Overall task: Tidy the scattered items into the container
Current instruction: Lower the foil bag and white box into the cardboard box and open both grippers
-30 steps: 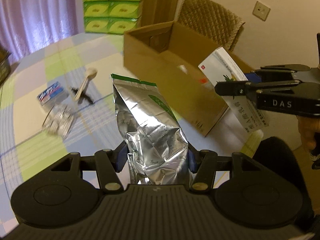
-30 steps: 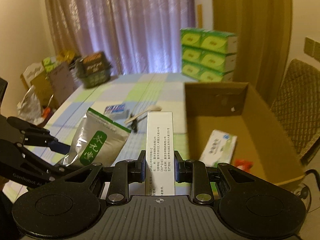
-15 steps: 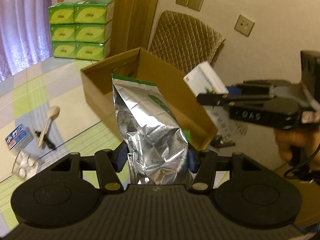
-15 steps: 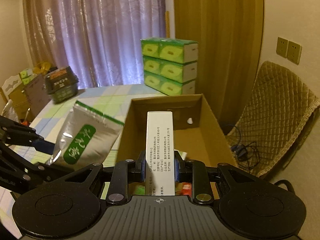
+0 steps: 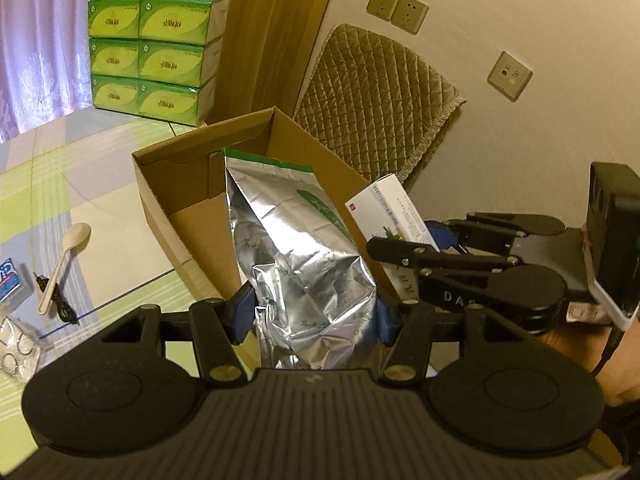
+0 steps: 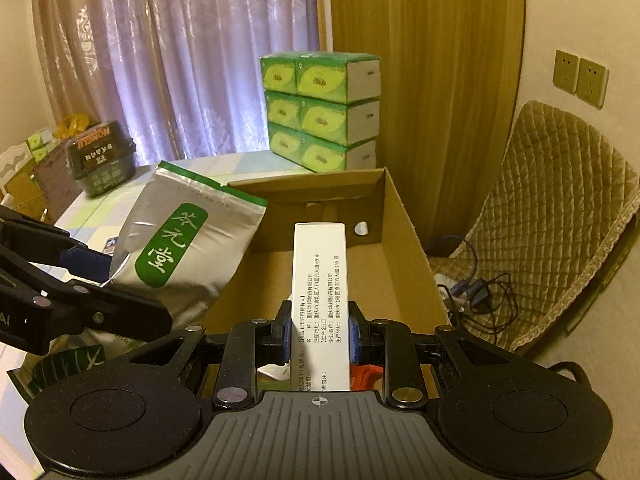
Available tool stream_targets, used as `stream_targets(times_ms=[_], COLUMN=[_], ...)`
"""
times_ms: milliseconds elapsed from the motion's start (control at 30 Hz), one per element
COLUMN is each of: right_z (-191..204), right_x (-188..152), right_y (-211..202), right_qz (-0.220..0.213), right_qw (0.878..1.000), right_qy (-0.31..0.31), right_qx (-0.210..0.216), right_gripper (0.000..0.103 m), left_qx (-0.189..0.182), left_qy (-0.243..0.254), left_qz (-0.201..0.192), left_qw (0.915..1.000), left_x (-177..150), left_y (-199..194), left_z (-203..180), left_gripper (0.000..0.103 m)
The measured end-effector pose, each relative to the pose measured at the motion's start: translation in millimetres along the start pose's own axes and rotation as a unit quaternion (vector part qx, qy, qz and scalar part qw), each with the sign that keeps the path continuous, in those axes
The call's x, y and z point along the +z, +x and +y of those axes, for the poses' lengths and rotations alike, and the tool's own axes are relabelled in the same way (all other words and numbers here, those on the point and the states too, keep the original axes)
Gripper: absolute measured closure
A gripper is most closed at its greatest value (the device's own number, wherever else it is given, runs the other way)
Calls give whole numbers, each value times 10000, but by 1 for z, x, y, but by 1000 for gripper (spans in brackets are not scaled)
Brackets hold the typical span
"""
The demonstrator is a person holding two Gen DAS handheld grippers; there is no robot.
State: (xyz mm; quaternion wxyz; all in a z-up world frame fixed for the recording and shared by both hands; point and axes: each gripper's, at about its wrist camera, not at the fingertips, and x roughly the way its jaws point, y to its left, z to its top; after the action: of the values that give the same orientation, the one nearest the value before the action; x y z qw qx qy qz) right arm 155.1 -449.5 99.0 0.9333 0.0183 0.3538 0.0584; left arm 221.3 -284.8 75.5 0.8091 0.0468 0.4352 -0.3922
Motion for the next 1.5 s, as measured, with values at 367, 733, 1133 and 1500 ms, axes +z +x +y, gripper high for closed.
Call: stream_targets(times_ms=[367, 733, 1133, 1500], right_z=[-9, -15, -22, -26], right_x=[7, 9, 5, 4], right_y=[12, 22, 31, 38], right_qz=[54, 104, 187, 227], right_qw=[10000, 9999, 9998, 9997], right_qy=[-41, -65, -22, -10], right_qx=[18, 13, 7, 10], right_gripper=[75, 75, 75, 75], left_qx=[125, 95, 132, 151], left_qy=[-522, -838, -1125, -1302], left_qz=[2, -20, 29, 68], left_qw=[9986, 9964, 9936, 9913], left_x=[11, 23, 23, 20], left_y=[20, 36, 55, 64], left_z=[13, 16, 24, 32], left_gripper=[51, 51, 51, 50])
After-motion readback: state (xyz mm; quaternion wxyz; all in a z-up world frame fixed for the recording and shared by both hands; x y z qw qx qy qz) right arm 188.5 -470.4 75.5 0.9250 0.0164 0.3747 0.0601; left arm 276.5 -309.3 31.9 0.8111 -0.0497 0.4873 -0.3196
